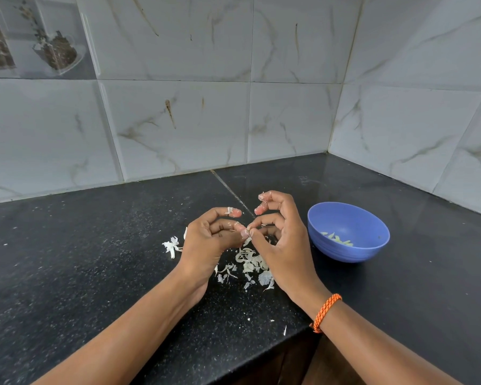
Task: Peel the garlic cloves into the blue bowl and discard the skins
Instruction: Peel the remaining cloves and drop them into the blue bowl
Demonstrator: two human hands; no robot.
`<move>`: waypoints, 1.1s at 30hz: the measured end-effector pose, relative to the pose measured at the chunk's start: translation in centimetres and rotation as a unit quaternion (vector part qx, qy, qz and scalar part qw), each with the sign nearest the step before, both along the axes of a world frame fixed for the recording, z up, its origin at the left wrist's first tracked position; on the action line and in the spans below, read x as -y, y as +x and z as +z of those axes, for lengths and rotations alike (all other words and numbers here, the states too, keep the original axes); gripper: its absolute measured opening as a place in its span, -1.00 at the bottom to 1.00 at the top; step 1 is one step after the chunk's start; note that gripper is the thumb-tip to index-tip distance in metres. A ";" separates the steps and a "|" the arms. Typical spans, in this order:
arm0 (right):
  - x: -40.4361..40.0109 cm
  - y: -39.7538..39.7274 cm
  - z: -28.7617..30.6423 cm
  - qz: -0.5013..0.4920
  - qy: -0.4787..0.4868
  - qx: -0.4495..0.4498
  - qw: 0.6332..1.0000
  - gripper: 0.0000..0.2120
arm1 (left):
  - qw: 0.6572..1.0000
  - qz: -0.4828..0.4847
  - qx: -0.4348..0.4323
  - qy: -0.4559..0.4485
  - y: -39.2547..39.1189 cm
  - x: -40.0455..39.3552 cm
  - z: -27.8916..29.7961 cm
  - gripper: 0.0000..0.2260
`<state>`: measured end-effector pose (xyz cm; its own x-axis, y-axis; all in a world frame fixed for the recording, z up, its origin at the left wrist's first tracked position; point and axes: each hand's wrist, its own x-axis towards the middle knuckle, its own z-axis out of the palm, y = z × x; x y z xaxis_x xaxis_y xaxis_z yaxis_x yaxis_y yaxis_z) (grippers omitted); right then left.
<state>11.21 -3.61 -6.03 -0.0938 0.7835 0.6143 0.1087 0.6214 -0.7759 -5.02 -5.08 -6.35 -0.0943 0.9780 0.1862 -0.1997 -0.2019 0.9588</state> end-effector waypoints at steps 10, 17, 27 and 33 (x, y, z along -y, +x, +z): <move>0.0 0.0 0.1 0.020 -0.026 -0.040 0.999 -0.49 | 1.000 0.017 -0.021 0.013 0.1 0.2 0.2 -0.77; -0.2 1.2 2.6 -0.021 0.015 0.023 0.999 -0.54 | 0.995 0.052 -0.083 0.012 -0.8 -0.2 0.1 -0.83; -3.6 10.8 8.0 -0.196 0.005 0.205 0.959 -0.56 | 0.986 0.103 -0.133 -0.007 -1.8 -0.8 -0.2 -0.82; -4.0 11.8 8.0 -0.206 -0.007 0.250 0.946 -0.57 | 0.962 0.122 -0.243 0.029 -2.4 -1.0 0.3 -0.81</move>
<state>23.01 0.37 1.95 -0.0550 0.8242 0.5636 0.6942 0.4373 -0.5717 -7.45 -4.12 -6.05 -0.2078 0.9246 0.3192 0.3298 -0.2410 0.9128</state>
